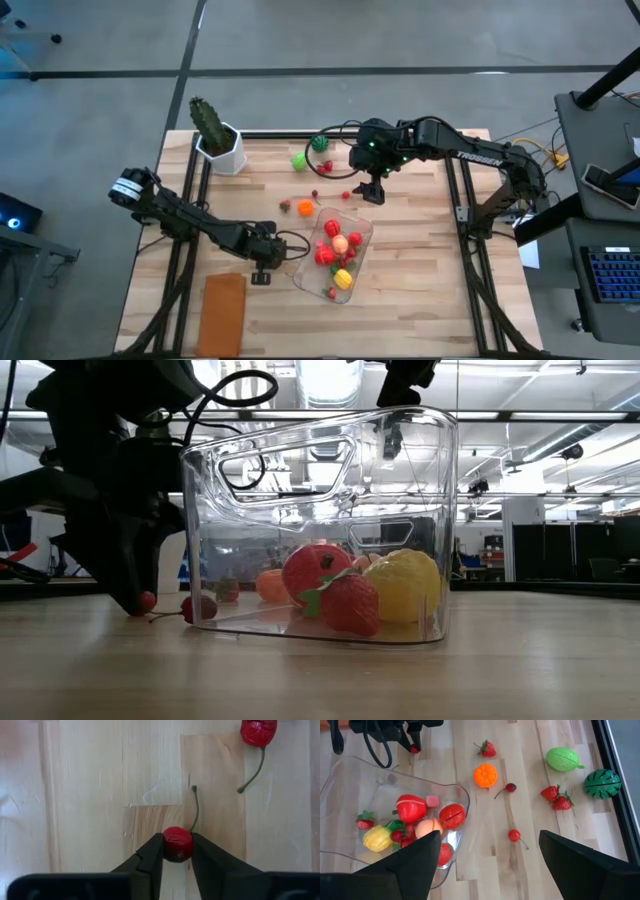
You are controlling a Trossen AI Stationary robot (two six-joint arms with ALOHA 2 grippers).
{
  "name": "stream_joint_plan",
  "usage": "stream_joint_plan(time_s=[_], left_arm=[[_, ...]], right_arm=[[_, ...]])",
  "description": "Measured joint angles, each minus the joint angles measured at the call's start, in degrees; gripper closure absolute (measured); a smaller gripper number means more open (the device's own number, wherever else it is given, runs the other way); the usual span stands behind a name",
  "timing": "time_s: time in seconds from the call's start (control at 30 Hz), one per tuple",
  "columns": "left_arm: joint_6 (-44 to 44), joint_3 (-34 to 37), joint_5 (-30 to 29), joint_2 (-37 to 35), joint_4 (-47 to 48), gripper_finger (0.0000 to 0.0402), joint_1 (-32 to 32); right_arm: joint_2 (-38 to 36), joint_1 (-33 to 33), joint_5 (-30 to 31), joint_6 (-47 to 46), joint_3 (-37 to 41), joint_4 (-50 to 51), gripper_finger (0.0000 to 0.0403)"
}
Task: Pick and placing Produce into tupperware
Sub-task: Put the red cherry into the transparent bin
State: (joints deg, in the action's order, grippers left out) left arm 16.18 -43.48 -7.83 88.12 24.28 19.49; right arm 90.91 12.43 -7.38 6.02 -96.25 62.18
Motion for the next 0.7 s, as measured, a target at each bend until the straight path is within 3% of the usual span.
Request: stream_joint_plan(time_s=[0.13,0.23,0.43,0.53,0.7], left_arm=[[0.12,-2.77,-0.3,-1.24,3.96,0.0334,0.0],[-0.04,-7.79,-3.95,-3.58,9.78,0.0335,0.0],[-0.5,-17.33,-9.02,-8.27,13.72,0.0336,-0.94],[-0.34,-20.74,-4.05,-8.59,10.69,0.0336,-2.65],[7.35,-22.0,15.09,-4.64,-3.67,0.0335,-6.16]], right_arm=[[-0.12,0.0,0.02,-1.71,0.01,-0.03,0.0074],[-0.97,0.0,0.22,-2.48,0.07,-0.03,0.0074],[-4.34,0.0,7.14,-3.03,0.07,0.12,0.0074],[-6.58,0.33,8.91,-3.07,0.05,0.33,0.0074],[-9.7,1.04,8.99,-5.0,0.06,2.0,0.0074]])
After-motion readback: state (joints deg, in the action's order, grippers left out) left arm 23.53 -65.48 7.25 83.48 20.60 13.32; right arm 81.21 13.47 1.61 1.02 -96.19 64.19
